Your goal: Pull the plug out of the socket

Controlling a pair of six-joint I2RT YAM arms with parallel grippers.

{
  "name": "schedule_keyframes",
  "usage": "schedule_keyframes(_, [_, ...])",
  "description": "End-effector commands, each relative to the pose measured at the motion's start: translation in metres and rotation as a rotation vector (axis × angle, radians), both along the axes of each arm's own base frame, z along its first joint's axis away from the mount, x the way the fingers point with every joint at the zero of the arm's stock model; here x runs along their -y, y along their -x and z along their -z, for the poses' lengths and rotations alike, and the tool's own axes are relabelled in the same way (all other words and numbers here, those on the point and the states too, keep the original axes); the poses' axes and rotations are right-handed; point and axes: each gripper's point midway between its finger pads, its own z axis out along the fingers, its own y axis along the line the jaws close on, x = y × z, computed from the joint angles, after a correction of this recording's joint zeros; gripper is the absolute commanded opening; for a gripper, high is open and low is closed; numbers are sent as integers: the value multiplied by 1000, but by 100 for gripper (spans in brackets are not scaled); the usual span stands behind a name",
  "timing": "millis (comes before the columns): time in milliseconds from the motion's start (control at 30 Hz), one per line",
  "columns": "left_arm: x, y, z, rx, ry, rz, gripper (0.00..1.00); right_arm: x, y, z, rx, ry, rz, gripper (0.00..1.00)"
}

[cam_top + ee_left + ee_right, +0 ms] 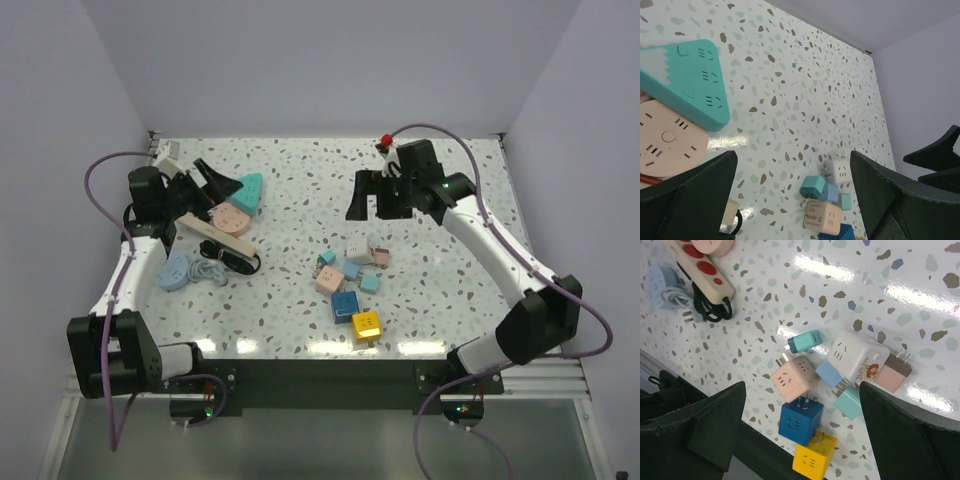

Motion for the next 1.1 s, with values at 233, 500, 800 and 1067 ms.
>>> schedule_keyframes(233, [23, 40, -59, 233, -60, 177, 100, 79, 44, -44, 205, 135, 247, 99])
schedule_keyframes(500, [43, 49, -70, 278, -41, 262, 100, 121, 80, -74, 364, 110, 385, 99])
schedule_keyframes(800, [61, 50, -80, 302, -56, 333, 100, 151, 101, -84, 382, 157, 488, 99])
schedule_keyframes(1067, [66, 49, -83, 324, -84, 357, 100, 178, 93, -96, 435, 229, 636, 99])
